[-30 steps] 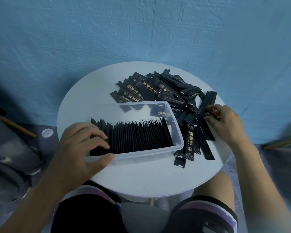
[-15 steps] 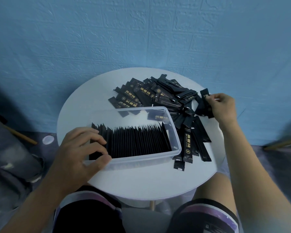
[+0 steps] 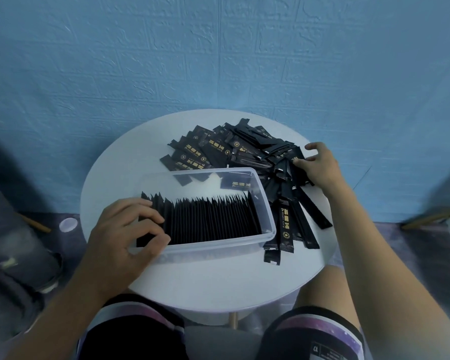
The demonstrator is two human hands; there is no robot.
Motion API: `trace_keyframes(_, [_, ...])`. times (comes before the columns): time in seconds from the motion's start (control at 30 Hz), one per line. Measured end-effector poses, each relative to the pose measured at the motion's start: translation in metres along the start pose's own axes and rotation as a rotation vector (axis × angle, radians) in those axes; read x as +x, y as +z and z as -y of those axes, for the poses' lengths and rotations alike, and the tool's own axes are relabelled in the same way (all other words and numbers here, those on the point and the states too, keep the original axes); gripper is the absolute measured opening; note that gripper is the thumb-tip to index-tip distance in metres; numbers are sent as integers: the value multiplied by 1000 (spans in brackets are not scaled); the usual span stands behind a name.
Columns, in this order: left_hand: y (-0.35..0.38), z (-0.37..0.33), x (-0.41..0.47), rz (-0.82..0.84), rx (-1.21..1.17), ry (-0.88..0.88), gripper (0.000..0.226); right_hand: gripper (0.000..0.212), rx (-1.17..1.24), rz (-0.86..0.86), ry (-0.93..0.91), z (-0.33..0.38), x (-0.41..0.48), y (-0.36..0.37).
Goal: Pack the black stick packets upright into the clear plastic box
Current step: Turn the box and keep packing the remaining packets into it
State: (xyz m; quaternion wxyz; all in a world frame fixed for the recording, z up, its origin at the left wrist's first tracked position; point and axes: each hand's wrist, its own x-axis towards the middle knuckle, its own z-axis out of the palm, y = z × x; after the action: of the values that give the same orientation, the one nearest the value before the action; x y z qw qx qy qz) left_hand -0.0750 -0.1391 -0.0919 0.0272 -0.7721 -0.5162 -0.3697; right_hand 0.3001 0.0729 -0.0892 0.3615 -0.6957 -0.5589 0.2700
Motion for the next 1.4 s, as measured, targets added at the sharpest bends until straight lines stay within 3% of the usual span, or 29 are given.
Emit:
trace_keyframes(0.07, [2, 0, 0, -4, 1, -3, 30, 42, 12, 22, 16, -1, -1, 0])
trace_keyframes(0.23, [3, -1, -1, -10, -4, -13, 31, 10, 188, 53, 16, 1, -3, -2])
trace_keyframes(0.4, [4, -1, -1, -27, -5, -14, 32, 5, 229, 110, -2, 3, -9, -8])
trace_keyframes(0.8, [9, 2, -1, -55, -8, -12, 33, 24, -30, 105, 2, 10, -11, -2])
trace_keyframes(0.97, [11, 3, 0, -62, -18, -10, 33, 16, 72, 63, -1, 18, -18, -7])
trace_keyframes(1.17, [12, 3, -1, -80, -21, -18, 34, 18, 220, 137, -40, 39, -35, -12])
trace_keyframes(1.4, [14, 4, -2, -75, -17, -2, 34, 12, 330, 378, -249, 100, -81, -20])
